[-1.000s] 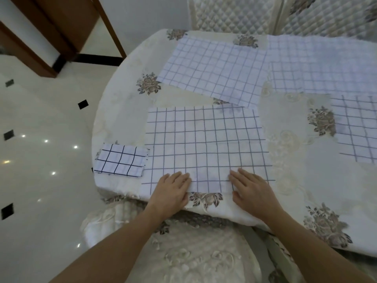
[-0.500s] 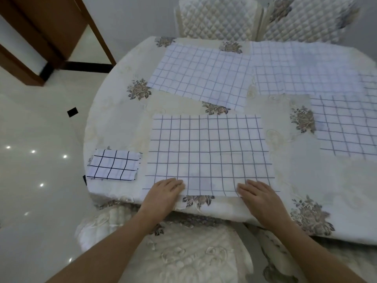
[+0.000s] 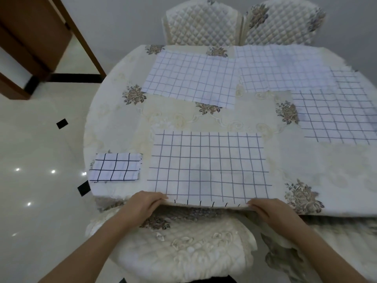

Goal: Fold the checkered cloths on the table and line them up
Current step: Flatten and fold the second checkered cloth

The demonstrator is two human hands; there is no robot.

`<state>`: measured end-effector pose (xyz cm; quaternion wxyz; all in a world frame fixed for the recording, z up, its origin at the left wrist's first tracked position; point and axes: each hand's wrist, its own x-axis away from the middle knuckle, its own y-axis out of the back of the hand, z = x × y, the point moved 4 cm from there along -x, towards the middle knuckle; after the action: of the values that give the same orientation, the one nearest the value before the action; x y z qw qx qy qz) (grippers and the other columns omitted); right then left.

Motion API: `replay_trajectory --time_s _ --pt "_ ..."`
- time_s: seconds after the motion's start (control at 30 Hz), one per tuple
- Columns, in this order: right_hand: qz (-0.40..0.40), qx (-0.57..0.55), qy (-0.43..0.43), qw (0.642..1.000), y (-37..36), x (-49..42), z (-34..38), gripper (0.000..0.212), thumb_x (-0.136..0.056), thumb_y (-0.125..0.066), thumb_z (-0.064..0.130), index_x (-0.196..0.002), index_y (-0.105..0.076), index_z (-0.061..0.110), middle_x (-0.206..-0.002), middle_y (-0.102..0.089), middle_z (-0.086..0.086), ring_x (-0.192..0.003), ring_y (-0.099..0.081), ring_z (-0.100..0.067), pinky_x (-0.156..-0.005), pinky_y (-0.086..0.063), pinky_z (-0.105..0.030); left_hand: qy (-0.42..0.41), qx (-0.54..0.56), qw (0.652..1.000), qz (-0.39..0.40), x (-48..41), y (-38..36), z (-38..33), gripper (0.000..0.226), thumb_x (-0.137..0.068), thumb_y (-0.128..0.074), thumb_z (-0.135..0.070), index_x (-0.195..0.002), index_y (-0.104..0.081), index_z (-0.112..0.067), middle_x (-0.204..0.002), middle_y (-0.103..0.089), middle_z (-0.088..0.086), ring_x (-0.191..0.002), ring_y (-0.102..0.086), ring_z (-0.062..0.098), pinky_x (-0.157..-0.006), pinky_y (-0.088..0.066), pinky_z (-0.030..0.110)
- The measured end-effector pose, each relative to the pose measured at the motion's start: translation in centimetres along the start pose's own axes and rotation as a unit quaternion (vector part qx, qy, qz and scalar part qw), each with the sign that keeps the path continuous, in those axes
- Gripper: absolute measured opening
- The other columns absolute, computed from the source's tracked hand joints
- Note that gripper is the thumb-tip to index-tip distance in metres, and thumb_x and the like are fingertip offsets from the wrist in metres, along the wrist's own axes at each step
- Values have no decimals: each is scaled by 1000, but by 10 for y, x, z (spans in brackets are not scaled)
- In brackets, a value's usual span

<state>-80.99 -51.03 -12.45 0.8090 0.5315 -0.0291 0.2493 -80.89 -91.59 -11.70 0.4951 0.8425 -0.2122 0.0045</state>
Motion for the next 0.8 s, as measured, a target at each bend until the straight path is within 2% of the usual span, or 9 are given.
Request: replay_trajectory --time_s 0.1,0.17,0.3,0.4,0.5,0.6,0.67,0.73,0.8 --pt "16 -32 -24 999 4 14 -2 15 -101 -50 39 -102 -65 40 -82 -69 23 -74 -64 -1 -68 -51 -26 23 53 998 28 13 13 -6 20 -103 -52 -33 -109 -71 -33 -87 -69 -28 -79 -63 -9 -72 -48 18" --pt "10 -50 -30 998 8 22 -2 12 -99 -55 36 -97 -66 40 -73 -66 26 -67 -61 2 -64 -51 -24 38 81 995 33 23 21 -14 19 -103 -52 -31 -103 -70 -35 -79 -66 -29 -75 -61 -9 -67 -45 14" --pt "11 -61 -31 998 22 25 0 12 -98 -59 34 -94 -66 42 -72 -63 36 -68 -60 10 -62 -47 -15 71 106 991 37 27 29 -17 17 -101 -53 -34 -96 -68 -38 -83 -71 -16 -74 -65 5 -70 -53 29" --pt "-1 -44 -33 998 39 5 -3 11 -99 -55 37 -98 -66 40 -82 -67 30 -71 -60 10 -68 -53 -21 87 111 990 27 8 35 -5 14 -100 -54 -37 -97 -67 -41 -93 -73 -18 -86 -66 -2 -77 -56 29" --pt "-21 -18 -25 999 58 -31 -8 17 -99 -52 37 -99 -69 33 -88 -69 22 -76 -61 2 -69 -54 -27 104 103 989 3 -27 46 4 22 -99 -53 -39 -102 -70 -27 -98 -73 -15 -93 -66 -4 -82 -55 22" --pt "-62 29 2 998 70 -74 -15 16 -98 -58 30 -101 -73 25 -92 -71 12 -84 -63 -13 -73 -54 -35 98 80 992 -12 -71 54 15 26 -102 -51 -38 -93 -66 -20 -75 -69 -7 -69 -63 5 -66 -50 25" --pt "-81 71 19 994 72 -102 -21 12 -95 -63 27 -98 -74 24 -89 -72 9 -82 -63 -19 -71 -53 -36 92 50 995 -8 -98 55 24 25 -103 -50 -35 -85 -60 -22 -63 -60 -6 -58 -54 7 -58 -41 25" --pt "-95 86 19 992 74 -128 -29 8 -93 -67 25 -94 -74 24 -86 -70 6 -79 -62 -22 -68 -52 -36 87 25 996 -18 -122 57 32 26 -103 -50 -29 -78 -51 -26 -58 -50 -10 -55 -47 4 -53 -32 22" --pt "-108 90 12 990 72 -147 -35 7 -92 -68 26 -91 -74 23 -83 -69 5 -77 -62 -25 -66 -51 -37 83 8 996 -24 -140 55 41 26 -104 -49 -26 -78 -51 -22 -61 -48 -9 -57 -45 6 -54 -30 28"
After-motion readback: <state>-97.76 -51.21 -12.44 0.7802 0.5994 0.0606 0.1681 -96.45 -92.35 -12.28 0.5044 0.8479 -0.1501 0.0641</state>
